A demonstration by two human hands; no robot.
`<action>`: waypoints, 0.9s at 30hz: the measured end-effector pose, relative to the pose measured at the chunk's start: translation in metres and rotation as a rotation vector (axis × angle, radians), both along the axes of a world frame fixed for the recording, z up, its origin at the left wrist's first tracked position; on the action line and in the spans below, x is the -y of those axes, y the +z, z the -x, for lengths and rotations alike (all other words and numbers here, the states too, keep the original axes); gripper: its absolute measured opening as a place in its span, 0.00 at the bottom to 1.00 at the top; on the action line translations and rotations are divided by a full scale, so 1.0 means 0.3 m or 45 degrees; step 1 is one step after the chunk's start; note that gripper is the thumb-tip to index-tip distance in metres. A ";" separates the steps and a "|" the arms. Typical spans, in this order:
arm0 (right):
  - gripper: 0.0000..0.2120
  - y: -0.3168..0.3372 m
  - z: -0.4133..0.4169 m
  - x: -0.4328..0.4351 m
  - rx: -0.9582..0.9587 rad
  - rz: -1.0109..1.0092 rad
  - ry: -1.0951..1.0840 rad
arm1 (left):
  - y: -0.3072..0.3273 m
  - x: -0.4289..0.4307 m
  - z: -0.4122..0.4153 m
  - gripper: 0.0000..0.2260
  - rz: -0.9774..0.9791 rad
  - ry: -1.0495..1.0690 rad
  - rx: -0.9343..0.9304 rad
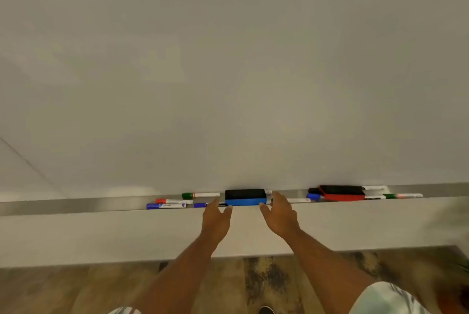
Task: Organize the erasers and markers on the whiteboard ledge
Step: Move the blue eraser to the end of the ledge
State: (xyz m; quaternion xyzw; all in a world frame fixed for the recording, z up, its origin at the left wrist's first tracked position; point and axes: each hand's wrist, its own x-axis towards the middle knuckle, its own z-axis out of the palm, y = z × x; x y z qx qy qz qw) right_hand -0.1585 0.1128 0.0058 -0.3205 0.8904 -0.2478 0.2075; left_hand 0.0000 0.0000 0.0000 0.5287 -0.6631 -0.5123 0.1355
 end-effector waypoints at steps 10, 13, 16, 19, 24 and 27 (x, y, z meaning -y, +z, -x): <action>0.27 -0.110 0.121 0.082 0.445 0.145 0.051 | -0.053 0.082 0.130 0.17 -0.121 0.181 -0.045; 0.27 -0.127 0.148 0.090 0.458 0.192 0.060 | -0.054 0.085 0.155 0.22 -0.138 0.262 -0.062; 0.26 -0.135 0.173 0.094 0.426 0.262 0.056 | -0.059 0.091 0.159 0.19 -0.126 0.321 -0.091; 0.21 -0.128 0.179 0.094 0.370 0.355 0.041 | -0.062 0.094 0.149 0.14 -0.134 0.426 -0.106; 0.17 -0.115 0.177 0.121 0.301 0.557 0.076 | -0.063 0.128 0.126 0.13 -0.342 0.691 -0.316; 0.16 -0.110 0.160 0.134 0.410 0.558 0.077 | -0.056 0.163 0.096 0.12 -0.548 0.872 -0.475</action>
